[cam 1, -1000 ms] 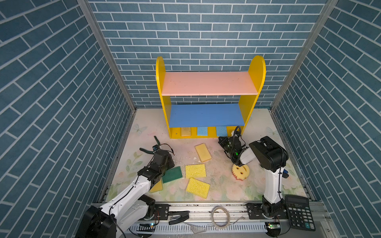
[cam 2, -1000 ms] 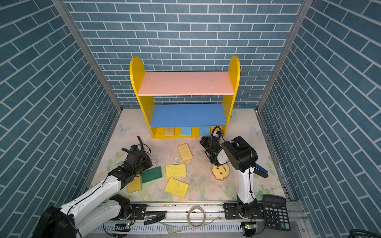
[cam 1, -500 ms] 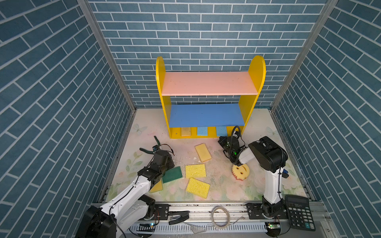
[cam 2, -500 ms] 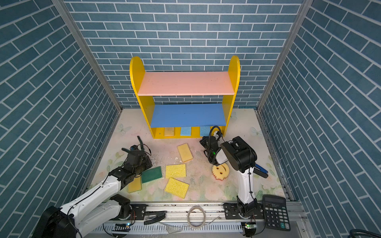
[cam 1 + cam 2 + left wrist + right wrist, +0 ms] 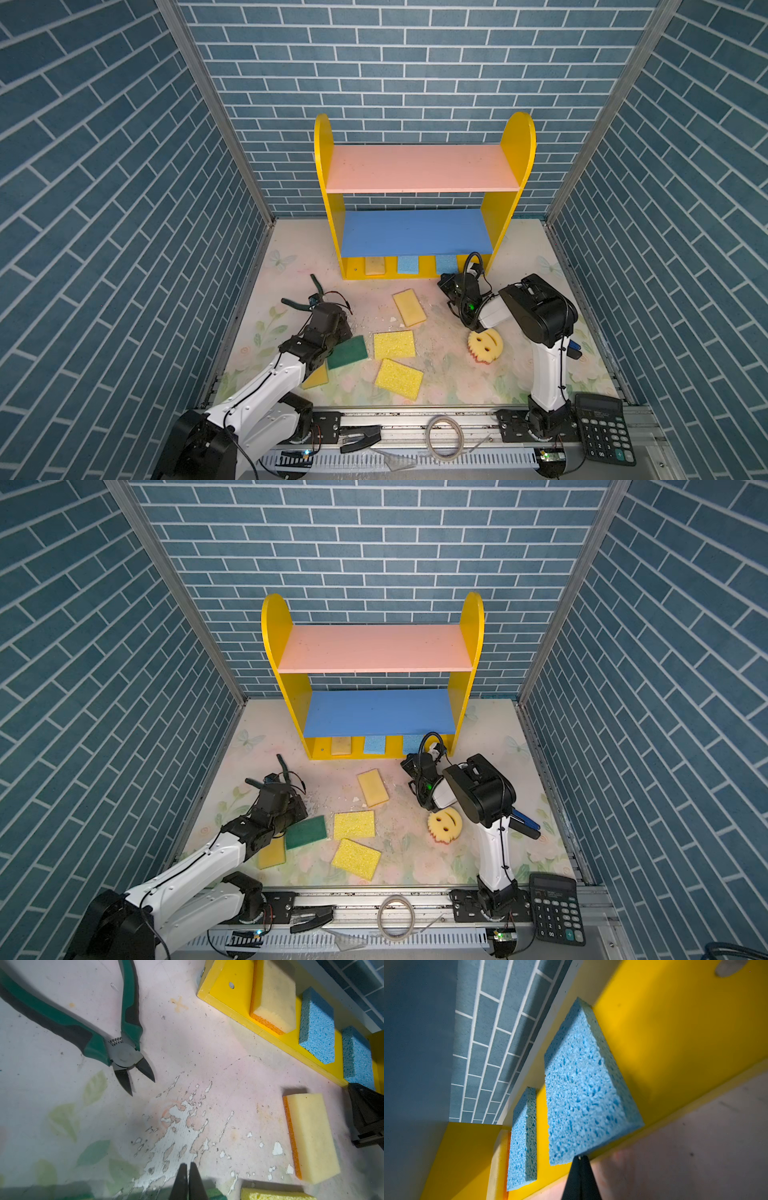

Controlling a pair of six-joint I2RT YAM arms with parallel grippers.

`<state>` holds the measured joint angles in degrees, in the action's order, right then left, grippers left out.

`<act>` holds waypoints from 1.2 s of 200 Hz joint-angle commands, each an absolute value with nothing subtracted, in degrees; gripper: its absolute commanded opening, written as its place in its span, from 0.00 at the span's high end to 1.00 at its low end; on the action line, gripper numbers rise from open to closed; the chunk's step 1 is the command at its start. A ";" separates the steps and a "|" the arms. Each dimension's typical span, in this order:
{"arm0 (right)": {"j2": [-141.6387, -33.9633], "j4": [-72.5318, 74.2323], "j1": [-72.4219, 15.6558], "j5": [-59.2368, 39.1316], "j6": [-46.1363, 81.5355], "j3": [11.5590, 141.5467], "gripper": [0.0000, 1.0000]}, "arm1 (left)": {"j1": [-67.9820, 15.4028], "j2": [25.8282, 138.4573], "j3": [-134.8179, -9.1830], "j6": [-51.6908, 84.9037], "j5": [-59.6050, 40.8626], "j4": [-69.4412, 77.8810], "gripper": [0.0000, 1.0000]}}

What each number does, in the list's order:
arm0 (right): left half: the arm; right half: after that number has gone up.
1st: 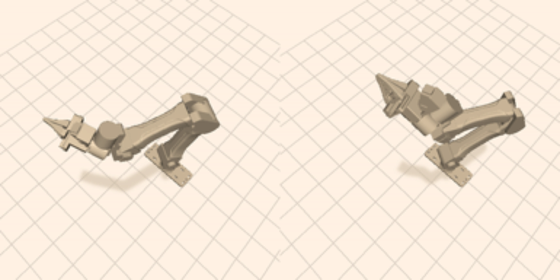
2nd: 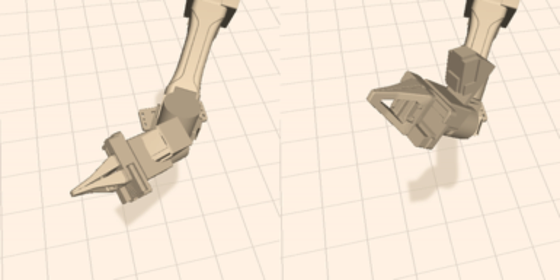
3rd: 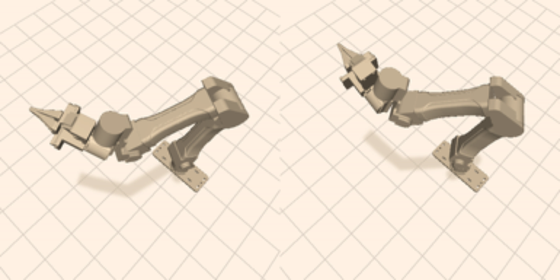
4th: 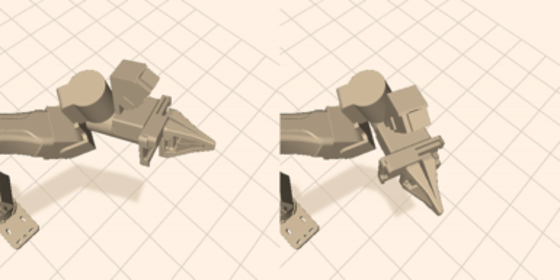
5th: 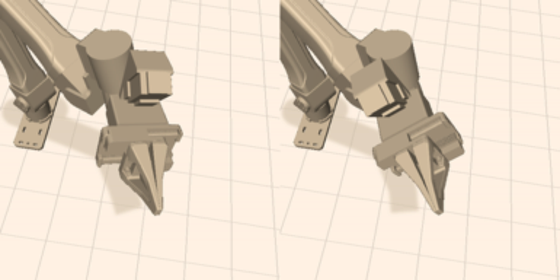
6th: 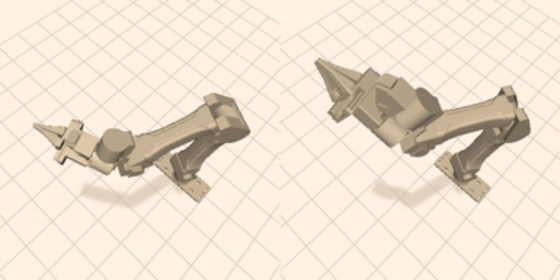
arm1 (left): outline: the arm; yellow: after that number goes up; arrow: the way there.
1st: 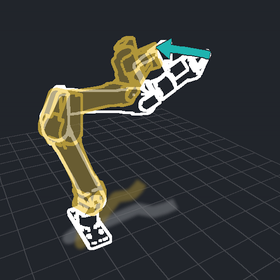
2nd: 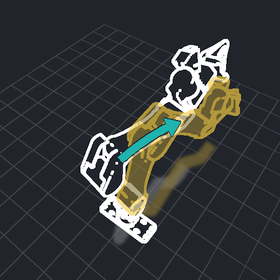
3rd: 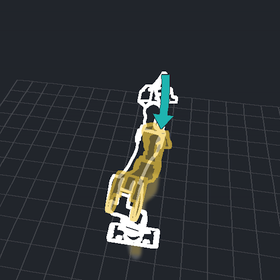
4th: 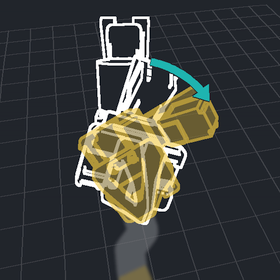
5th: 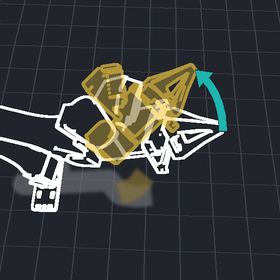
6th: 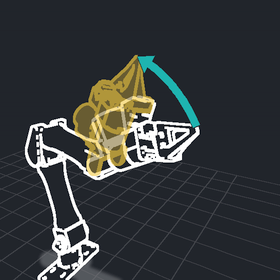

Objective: Place and organize the cleaning sponges onto the shelf
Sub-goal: 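Withdraw the right gripper and open it above the table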

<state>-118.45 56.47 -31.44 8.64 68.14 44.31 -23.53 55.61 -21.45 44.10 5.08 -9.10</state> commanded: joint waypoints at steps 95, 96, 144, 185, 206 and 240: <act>-96.44 9.65 -36.85 5.68 53.05 43.37 0.96 | -23.38 55.44 -21.69 41.86 4.17 -6.91 0.78; -96.25 9.00 -36.92 5.52 52.81 43.53 0.95 | -23.38 55.45 -21.70 41.85 4.15 -6.84 0.78; -86.70 -9.92 -39.80 4.66 42.79 50.37 0.72 | -23.40 55.37 -23.04 40.83 4.75 -7.10 0.46; -85.62 -12.78 -40.69 2.03 40.61 53.21 0.59 | -23.39 55.54 -24.78 39.71 5.49 -8.48 0.27; -86.70 -13.27 -41.45 3.20 40.16 54.24 0.59 | -23.40 55.85 -26.00 39.29 5.72 -9.11 0.26; -88.97 -11.09 -41.92 1.20 36.96 56.39 0.59 | -23.45 55.42 -26.61 39.07 5.71 -8.92 0.34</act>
